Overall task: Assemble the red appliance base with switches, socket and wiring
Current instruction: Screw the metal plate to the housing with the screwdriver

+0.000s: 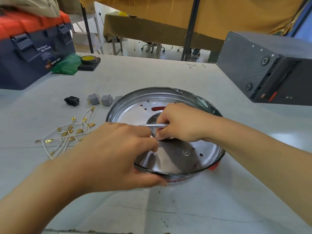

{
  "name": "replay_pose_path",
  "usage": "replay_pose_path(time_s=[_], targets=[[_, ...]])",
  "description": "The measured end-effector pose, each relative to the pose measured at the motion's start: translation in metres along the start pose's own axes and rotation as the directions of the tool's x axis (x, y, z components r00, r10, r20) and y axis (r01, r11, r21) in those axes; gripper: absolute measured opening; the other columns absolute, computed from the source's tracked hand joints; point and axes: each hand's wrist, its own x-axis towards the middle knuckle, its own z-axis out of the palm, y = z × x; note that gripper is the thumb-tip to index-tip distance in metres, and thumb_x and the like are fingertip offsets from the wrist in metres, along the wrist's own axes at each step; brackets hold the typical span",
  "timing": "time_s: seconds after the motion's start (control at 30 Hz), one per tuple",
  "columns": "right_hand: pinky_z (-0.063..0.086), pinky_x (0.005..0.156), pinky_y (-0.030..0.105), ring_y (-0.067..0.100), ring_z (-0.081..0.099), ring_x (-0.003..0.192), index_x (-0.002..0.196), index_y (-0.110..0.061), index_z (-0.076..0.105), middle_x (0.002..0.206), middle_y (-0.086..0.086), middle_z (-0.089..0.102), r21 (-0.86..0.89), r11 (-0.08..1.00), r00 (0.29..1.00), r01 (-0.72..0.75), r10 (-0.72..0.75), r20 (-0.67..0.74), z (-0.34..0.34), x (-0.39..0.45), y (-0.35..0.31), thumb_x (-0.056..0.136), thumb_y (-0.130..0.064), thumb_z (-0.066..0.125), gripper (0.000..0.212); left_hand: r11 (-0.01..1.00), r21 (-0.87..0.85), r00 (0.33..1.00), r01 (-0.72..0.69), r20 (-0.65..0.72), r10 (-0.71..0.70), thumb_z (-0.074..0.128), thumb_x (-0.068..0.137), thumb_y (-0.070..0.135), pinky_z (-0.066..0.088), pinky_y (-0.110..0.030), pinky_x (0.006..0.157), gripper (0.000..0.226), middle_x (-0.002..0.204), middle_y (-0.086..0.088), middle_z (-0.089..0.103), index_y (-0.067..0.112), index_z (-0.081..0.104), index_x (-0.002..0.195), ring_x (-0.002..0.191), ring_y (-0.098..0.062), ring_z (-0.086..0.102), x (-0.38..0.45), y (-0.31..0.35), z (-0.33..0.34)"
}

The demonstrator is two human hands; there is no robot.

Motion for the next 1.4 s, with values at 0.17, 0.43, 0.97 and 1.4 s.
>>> replay_pose_path(time_s=[0.17,0.43,0.97,1.4], targets=[[0.037,0.052,0.017,0.005,0.050,0.056,0.061,-0.027,0.064,0.054,-0.010,0.057,0.041,0.999,1.000,0.022,-0.021,-0.004,-0.011,-0.007,0.010,0.084,-0.023,0.068,0.024,0.998,-0.012,0.998,-0.057,-0.017,0.056,0.043,0.073,0.073,0.045,-0.022,0.059,0.047,0.084,0.016,0.062,0.032,0.065,0.078,0.072,-0.008,0.057,0.004,0.009,0.009],[0.041,0.055,0.016,0.002,0.054,0.061,0.060,-0.034,0.069,0.064,-0.011,0.067,0.026,0.999,0.997,0.024,-0.026,0.078,-0.014,-0.018,0.028,0.084,-0.028,0.068,0.025,0.973,-0.086,0.977,-0.214,-0.039,0.212,0.059,0.080,0.053,0.053,-0.029,0.070,0.032,0.106,0.011,0.066,0.029,0.070,0.099,0.093,-0.012,0.063,0.018,0.016,0.024],[0.034,0.049,0.016,0.002,0.045,0.049,0.055,-0.025,0.057,0.048,-0.011,0.051,0.056,0.998,0.994,0.011,-0.017,0.111,-0.006,-0.012,0.028,0.085,-0.028,0.066,0.032,0.978,-0.109,0.983,-0.178,0.028,0.182,0.063,0.067,0.039,0.049,-0.034,0.074,0.018,0.097,0.017,0.064,0.034,0.064,0.085,0.094,-0.010,0.062,0.016,0.001,0.027],[0.033,0.061,0.030,0.014,0.038,0.063,0.068,-0.013,0.051,0.068,0.004,0.044,-0.028,1.000,0.938,0.007,0.004,0.346,-0.013,-0.003,0.023,0.092,-0.023,0.056,0.026,0.989,0.027,0.988,-0.149,0.051,0.147,0.058,0.073,0.047,0.049,-0.029,0.065,0.024,0.097,0.011,0.059,0.028,0.059,0.088,0.084,-0.011,0.053,0.019,0.013,0.023]])
